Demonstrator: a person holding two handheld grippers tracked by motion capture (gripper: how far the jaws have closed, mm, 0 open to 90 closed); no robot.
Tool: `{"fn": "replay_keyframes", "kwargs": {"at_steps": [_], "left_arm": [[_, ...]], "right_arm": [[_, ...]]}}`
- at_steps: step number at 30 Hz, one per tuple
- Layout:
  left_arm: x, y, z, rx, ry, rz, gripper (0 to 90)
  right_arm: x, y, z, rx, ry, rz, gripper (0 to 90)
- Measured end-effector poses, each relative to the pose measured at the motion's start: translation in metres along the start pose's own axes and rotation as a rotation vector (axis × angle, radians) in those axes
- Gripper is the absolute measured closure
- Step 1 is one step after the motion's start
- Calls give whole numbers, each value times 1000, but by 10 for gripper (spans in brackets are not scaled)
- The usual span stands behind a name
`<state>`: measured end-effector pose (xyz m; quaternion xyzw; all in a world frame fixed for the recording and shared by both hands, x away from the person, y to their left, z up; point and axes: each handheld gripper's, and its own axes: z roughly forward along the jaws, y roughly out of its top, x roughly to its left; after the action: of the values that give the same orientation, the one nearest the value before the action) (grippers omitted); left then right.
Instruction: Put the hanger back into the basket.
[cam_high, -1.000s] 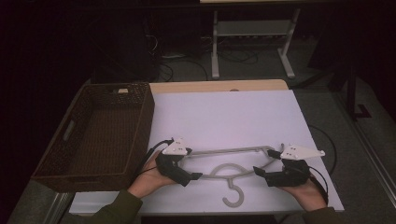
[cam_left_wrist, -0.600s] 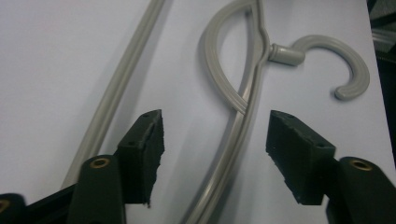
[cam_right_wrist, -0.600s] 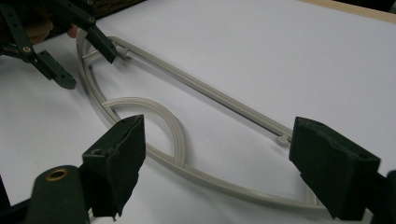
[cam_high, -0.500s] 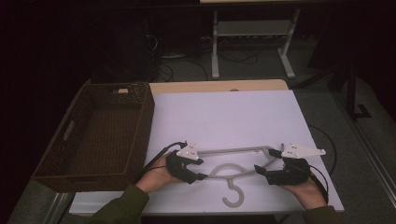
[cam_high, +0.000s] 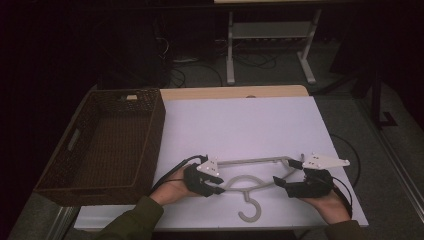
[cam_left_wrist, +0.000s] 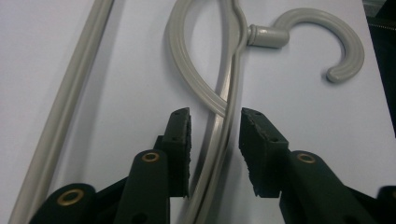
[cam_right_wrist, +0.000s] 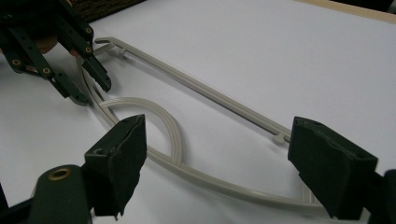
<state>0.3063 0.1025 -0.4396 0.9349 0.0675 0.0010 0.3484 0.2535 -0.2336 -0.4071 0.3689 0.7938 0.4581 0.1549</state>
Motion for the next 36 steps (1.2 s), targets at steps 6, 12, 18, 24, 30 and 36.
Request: {"fn": "replay_keyframes", "kwargs": {"at_steps": [6, 12, 18, 24, 30, 36], "left_arm": [[-1, 0, 2, 5, 0, 24, 717], [-3, 1, 3, 7, 3, 36, 766], [-4, 1, 3, 9, 3, 50, 779], [-3, 0, 2, 8, -19, 62, 812], [-1, 0, 3, 6, -32, 28, 823], [-2, 2, 1, 23, -55, -11, 825]], "right_arm": [[0, 0, 0, 1, -1, 1, 189], [0, 0, 0, -2, -1, 0, 189], [0, 0, 0, -2, -1, 1, 191], [-1, -1, 0, -3, 0, 4, 193], [0, -1, 0, 1, 1, 12, 195], [0, -1, 0, 1, 1, 12, 196]]}}
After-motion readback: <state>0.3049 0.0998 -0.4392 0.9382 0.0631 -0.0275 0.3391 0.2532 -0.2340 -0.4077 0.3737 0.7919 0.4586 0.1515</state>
